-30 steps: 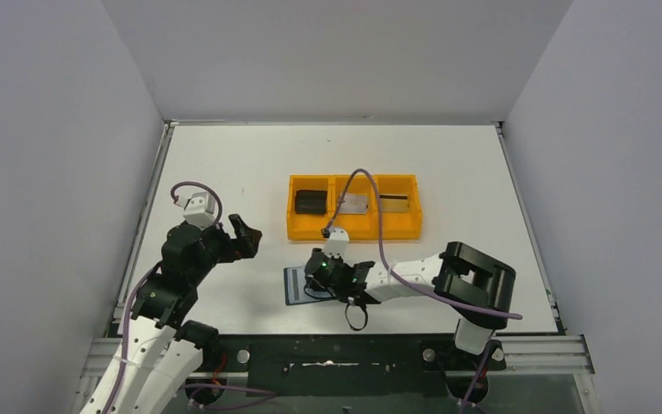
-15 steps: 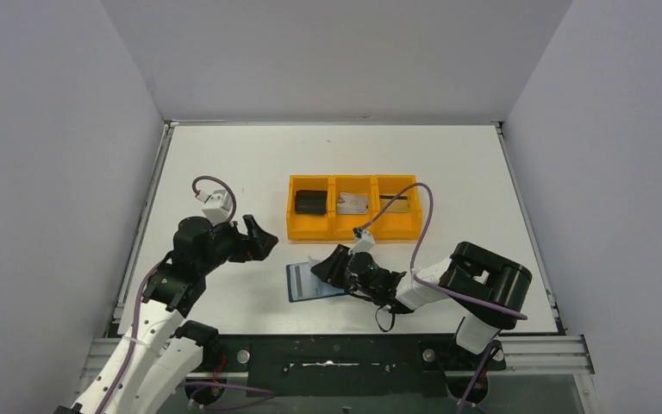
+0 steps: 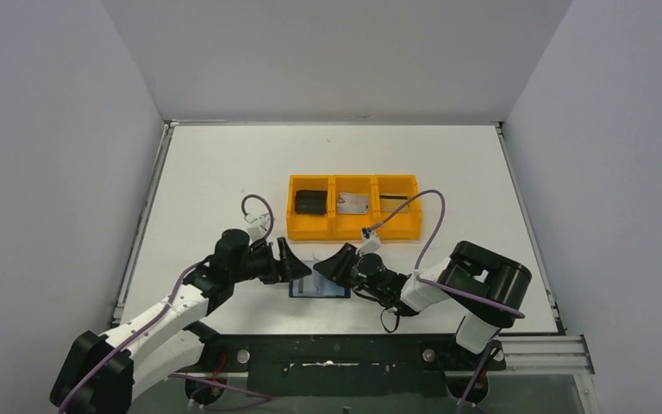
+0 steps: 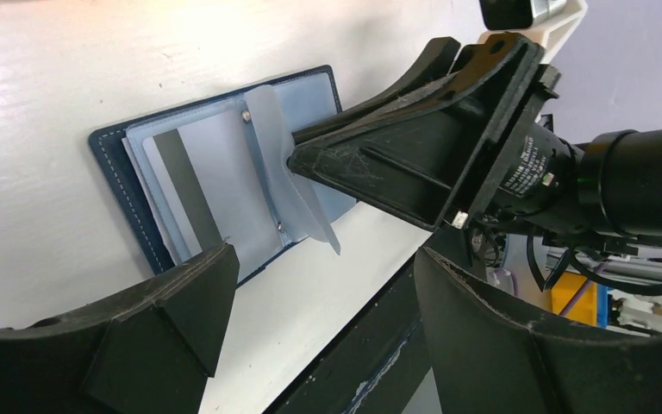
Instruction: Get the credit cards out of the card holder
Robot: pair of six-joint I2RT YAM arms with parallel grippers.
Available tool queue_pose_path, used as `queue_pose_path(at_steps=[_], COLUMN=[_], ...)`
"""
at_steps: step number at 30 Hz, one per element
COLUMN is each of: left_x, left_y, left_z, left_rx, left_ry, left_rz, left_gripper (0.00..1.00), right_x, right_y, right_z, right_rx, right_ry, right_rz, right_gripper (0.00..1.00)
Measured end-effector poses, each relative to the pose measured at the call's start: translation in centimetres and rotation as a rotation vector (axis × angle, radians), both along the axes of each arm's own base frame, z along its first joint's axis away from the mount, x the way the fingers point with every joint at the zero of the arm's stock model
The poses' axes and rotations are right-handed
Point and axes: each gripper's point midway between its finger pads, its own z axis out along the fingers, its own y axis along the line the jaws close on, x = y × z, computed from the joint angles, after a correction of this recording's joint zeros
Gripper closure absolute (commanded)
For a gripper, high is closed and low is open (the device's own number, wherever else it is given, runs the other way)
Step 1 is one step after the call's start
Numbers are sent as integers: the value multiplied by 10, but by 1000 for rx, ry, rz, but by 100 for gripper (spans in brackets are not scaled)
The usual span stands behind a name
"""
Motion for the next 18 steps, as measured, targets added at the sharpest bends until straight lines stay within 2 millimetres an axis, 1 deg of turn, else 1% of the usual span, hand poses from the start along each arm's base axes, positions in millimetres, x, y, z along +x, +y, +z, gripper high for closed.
queue_pose_path(at_steps=[4,11,12,14,18], left_x=[2,6,6,5,1], left_y=[-9,-25,-27,-32,-42], left_z=[-12,-21,-23,-27,-34], left_rx=[-7,-21,-22,-25,-28], left_ry=[33,40,42,48,60], left_rz=[2,-25,-32,-45,-73], left_gripper=[30,33,34,35,37], right_x=[2,3,3,4,5], right_y=[-3,-8,-8,-9,-15], right_z=[-1,-5,-5,-5,-5], right_rx=[6,9,9,5,-21], right_ry=[14,35,35,35,39], right_rz=[-14,-34,-35,-39,-62], right_gripper=[70,70,70,65,62])
